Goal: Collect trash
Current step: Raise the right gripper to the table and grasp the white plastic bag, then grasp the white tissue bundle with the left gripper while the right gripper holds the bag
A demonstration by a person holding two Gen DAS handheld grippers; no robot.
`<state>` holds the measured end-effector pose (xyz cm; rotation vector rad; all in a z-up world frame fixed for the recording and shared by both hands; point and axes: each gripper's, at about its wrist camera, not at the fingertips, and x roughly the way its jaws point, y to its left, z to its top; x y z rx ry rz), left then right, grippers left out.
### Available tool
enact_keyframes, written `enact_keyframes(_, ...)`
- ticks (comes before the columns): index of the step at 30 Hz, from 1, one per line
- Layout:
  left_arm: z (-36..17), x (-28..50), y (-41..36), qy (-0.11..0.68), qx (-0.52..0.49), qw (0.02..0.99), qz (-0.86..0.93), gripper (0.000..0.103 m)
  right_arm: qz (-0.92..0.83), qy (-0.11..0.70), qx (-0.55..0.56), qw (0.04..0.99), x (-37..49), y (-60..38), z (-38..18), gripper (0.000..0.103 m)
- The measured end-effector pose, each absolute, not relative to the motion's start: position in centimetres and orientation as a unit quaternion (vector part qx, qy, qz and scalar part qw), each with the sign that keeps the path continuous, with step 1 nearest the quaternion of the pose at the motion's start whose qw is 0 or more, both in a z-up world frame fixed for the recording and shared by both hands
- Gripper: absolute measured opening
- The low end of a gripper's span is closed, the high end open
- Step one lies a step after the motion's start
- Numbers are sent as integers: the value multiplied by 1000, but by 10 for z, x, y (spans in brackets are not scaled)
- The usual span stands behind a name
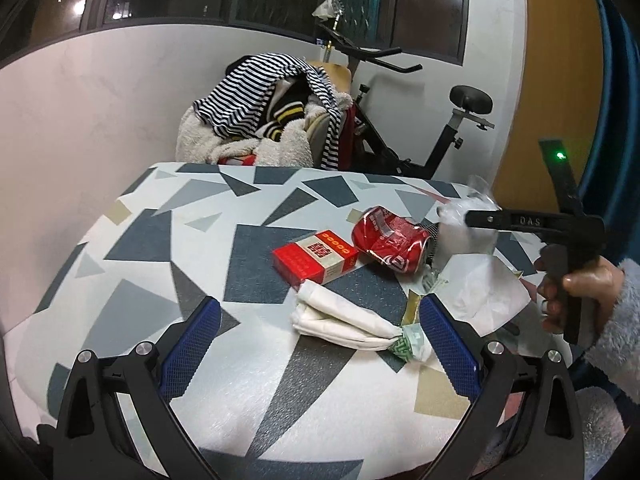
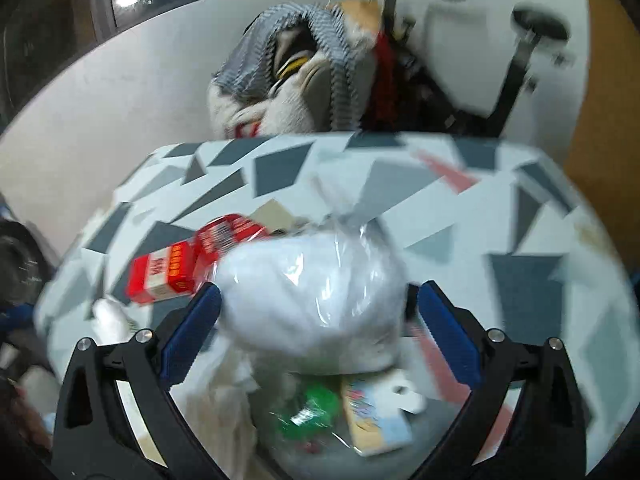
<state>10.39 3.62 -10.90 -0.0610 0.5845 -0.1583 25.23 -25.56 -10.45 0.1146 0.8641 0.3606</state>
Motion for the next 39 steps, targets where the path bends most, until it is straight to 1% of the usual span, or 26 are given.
enact_keyframes(1, -110, 106, 35, 289, -29, 953, -82, 97, 181, 421, 59, 887, 255, -256, -106, 83)
enact_keyframes(2, -112, 107, 32, 291, -29, 952, -90, 97, 178, 408, 53, 894, 252, -259, -102, 74)
enact_keyframes(3, -113, 108, 27, 292, -26, 951, -99, 97, 181, 403, 58, 895, 250, -261, -100, 54)
enact_keyframes(4, -114, 109, 25, 293, -25, 950, -104, 97, 185, 401, 68, 895, 248, -263, -97, 40)
enact_keyframes(5, -116, 109, 19, 295, -21, 948, -116, 97, 185, 393, 91, 896, 245, -272, -90, 39)
enact_keyframes(10, -128, 113, -17, 307, 16, 935, -178, 97, 188, 350, 101, 912, 226, -283, -72, 32)
enact_keyframes(18, -148, 130, -66, 339, 48, 914, -217, 97, 171, 299, 77, 936, 195, -293, -43, 30)
enact_keyframes(25, -172, 146, -113, 349, 161, 899, -210, 96, 158, 272, 75, 946, 171, -308, -30, 29)
enact_keyframes(26, -173, 146, -117, 340, 181, 899, -209, 90, 157, 271, 73, 947, 170, -308, -30, 29)
enact_keyframes(27, -170, 147, -118, 334, 185, 898, -217, 46, 156, 271, 70, 947, 167, -309, -29, 29)
enact_keyframes(28, -164, 151, -116, 340, 177, 897, -221, 24, 155, 271, 68, 948, 164, -310, -28, 29)
enact_keyframes(29, -157, 152, -112, 335, 165, 902, -216, 20, 154, 272, 68, 948, 162, -310, -27, 29)
enact_keyframes(31, -130, 153, -92, 312, 104, 918, -221, 17, 154, 270, 66, 948, 155, -311, -24, 29)
enact_keyframes(34, -87, 162, -48, 298, -6, 928, -224, 16, 153, 263, 56, 951, 144, -308, -19, 29)
enact_keyframes(39, -38, 159, 3, 276, -96, 932, -216, 16, 158, 258, 54, 952, 130, -300, -13, 29)
